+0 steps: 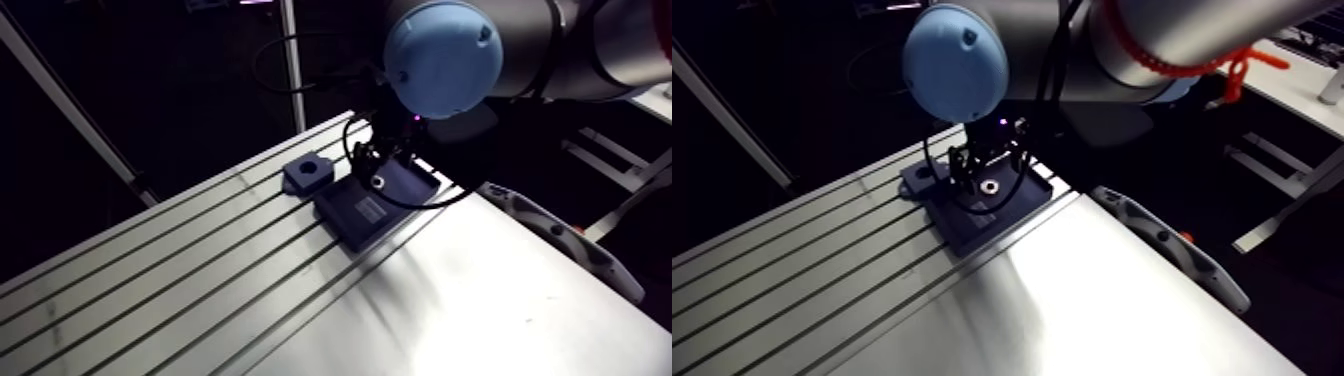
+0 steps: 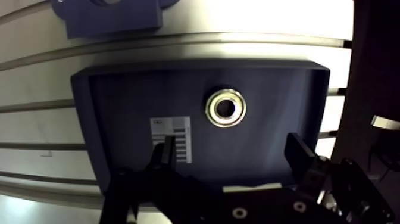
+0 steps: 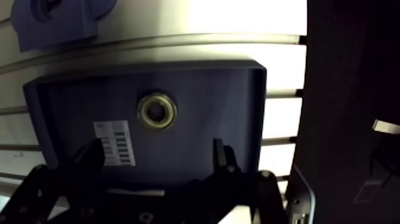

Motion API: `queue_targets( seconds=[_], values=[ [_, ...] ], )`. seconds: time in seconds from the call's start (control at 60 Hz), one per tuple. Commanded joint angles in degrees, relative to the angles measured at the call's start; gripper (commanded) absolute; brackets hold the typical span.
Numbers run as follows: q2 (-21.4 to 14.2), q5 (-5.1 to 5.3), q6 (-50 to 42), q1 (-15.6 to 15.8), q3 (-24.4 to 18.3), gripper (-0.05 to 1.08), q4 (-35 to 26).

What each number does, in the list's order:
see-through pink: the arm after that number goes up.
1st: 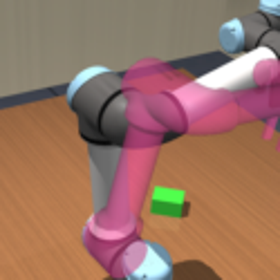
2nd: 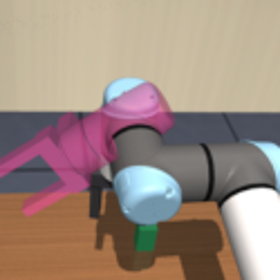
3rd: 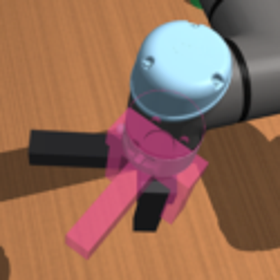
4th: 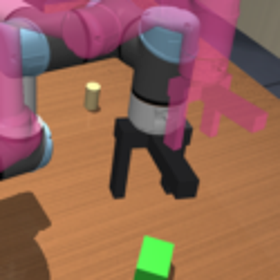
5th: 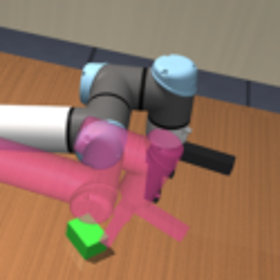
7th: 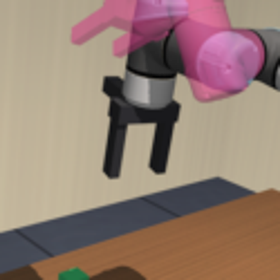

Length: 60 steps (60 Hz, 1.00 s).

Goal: Pick up the bearing and press it into the housing until flush.

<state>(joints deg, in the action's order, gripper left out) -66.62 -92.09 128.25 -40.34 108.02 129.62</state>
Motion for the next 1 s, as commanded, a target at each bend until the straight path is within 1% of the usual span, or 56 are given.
queue_targets(
  seconds=[0.017, 0.183, 0.217, 0.583, 0.683, 0.783, 0.933, 1.0],
  values=[
    [0.7, 0.03, -0.1, 0.1, -0.4, 0.01, 0.4],
    [1.3, 0.12, -0.4, 0.2, -0.7, 0.01, 0.8],
    [1.4, -0.04, -0.8, 0.2, -0.7, 0.01, 0.8],
    [1.7, -0.23, -1.0, 0.4, -1.4, 0.02, 0.8],
    [1.7, -0.23, -1.0, 0.5, -1.5, 0.03, 0.8],
    [1.8, -0.32, -1.0, 1.4, -1.6, 0.06, 0.8],
    [2.2, -0.40, -1.1, 1.9, -1.6, 0.09, 0.8],
    [2.2, -0.41, -1.1, 1.9, -1.5, 0.13, 0.8]
  ],
)
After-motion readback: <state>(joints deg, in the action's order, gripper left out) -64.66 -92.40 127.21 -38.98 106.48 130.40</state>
